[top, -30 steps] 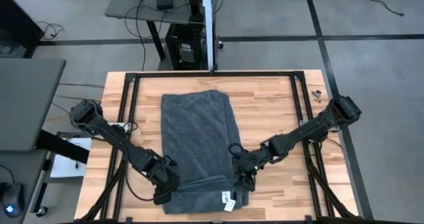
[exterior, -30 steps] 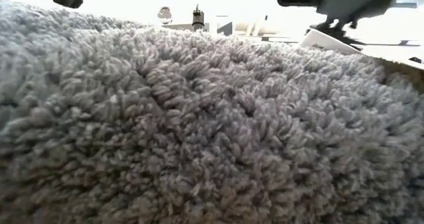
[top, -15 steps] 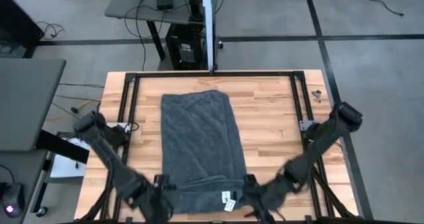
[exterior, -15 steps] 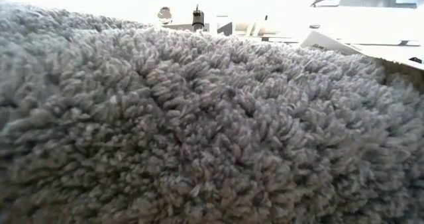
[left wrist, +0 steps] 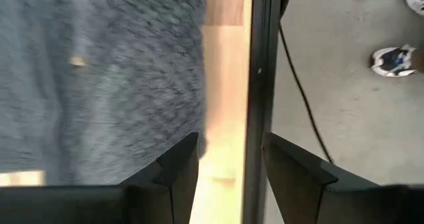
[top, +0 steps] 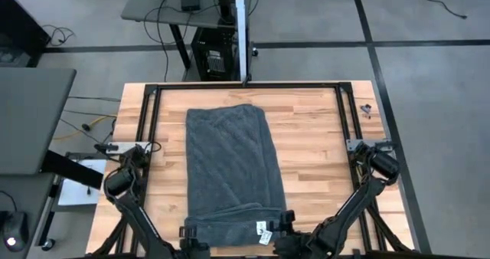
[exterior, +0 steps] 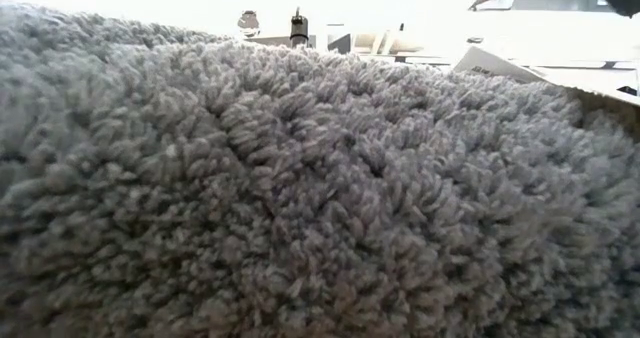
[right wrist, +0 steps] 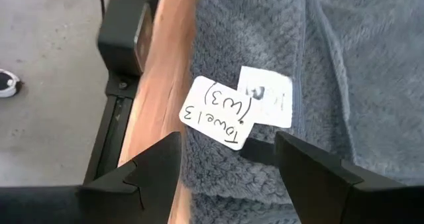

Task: Roll towel
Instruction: Roll the black towel

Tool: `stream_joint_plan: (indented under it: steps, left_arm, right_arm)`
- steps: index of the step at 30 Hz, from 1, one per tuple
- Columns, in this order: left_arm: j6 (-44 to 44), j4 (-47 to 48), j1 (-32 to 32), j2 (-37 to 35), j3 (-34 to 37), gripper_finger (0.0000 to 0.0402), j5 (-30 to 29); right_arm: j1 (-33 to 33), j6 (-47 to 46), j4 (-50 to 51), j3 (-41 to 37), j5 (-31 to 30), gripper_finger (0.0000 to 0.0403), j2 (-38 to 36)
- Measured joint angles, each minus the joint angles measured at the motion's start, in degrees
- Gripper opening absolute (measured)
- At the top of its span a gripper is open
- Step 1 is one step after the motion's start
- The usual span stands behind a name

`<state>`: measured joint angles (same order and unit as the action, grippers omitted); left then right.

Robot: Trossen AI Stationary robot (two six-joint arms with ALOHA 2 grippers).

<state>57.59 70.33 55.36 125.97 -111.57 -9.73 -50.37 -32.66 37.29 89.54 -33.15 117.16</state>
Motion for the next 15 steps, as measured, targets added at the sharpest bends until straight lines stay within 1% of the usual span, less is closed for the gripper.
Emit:
stream_joint_plan:
  steps: [2, 5, 7, 15]
  left_arm:
    - [1.5, -0.8, -0.9, -0.2, 0.0, 0.0151, 0.2]
    - [1.3, 0.9, -2.0, -0.6, -1.1, 0.0157, -0.1]
    - [1.1, 1.2, -2.2, -0.6, -1.1, 0.0165, -1.6]
    - [-0.4, -1.1, -1.8, -0.2, 3.0, 0.0209, -3.4]
  right_arm:
    - [0.0, -1.0, 0.6, 0.1, 0.0, 0.0232, -0.1]
    - [0.0, -1.4, 1.3, 0.1, 0.0, 0.0232, -0.1]
    - [0.0, -1.5, 1.3, 0.1, 0.0, 0.0232, -0.2]
    - [0.0, -3.3, 0.3, 0.1, 0.3, 0.0232, -0.2]
